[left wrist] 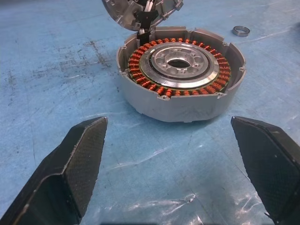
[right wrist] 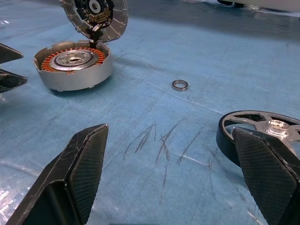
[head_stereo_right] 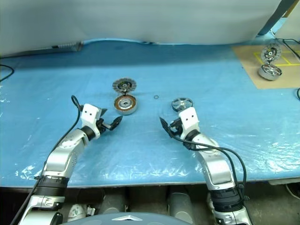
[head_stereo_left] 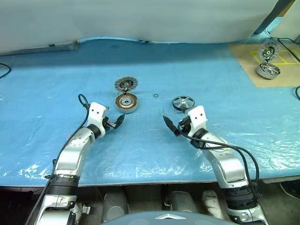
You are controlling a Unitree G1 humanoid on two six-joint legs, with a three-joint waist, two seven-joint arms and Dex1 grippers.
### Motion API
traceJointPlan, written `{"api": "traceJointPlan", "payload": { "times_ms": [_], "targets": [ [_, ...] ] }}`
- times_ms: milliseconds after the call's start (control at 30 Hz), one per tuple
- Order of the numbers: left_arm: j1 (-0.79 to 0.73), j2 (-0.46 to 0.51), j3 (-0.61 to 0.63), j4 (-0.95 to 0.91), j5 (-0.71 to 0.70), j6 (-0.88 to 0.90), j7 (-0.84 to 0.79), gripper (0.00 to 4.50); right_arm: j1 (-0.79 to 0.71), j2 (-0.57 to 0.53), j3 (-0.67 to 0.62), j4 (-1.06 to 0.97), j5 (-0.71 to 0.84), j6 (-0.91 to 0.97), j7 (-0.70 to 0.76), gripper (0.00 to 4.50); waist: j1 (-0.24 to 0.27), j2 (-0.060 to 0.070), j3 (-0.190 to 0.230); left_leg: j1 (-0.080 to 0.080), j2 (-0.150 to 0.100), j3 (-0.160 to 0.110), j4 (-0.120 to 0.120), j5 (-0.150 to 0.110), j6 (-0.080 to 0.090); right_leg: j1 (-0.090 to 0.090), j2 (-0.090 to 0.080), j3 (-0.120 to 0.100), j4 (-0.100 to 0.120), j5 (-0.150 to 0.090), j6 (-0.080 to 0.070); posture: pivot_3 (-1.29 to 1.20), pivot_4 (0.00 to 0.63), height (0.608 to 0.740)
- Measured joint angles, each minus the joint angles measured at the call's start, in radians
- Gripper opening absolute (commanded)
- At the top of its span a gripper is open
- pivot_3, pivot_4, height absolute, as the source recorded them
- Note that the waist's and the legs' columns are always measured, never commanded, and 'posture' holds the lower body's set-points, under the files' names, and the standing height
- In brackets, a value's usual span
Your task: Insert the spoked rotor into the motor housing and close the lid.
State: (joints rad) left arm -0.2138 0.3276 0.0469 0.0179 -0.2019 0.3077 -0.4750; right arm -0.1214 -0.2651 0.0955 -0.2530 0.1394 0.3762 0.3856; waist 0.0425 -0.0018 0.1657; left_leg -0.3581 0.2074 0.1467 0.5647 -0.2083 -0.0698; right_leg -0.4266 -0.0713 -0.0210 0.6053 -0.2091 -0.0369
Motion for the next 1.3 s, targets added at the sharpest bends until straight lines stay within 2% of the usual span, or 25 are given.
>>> {"api": "traceJointPlan", "payload": {
  "times_ms": [1133, 1300],
  "targets": [
    [0.011, 0.001, -0.012, 0.000, 0.009, -0.020, -0.012, 4.50, -0.027, 0.011, 0.019, 0.016, -0.006, 0.002, -0.008, 4.45, 0.000, 0.000, 0.000, 0.000, 0.000, 0.000, 0.000, 0.000, 0.000, 0.000, 0.000, 0.000, 0.000, 0.000, 0.000, 0.00, 0.150, 0.740],
    [0.015, 0.001, -0.012, 0.001, 0.010, -0.027, -0.014, 4.50, -0.094, -0.016, 0.057, 0.017, -0.041, 0.073, -0.006, 4.45, -0.002, 0.000, 0.000, 0.001, 0.000, 0.000, 0.001, 0.000, 0.000, 0.000, 0.000, 0.000, 0.001, 0.000, 0.000, 0.00, 0.150, 0.740]
  ]
}}
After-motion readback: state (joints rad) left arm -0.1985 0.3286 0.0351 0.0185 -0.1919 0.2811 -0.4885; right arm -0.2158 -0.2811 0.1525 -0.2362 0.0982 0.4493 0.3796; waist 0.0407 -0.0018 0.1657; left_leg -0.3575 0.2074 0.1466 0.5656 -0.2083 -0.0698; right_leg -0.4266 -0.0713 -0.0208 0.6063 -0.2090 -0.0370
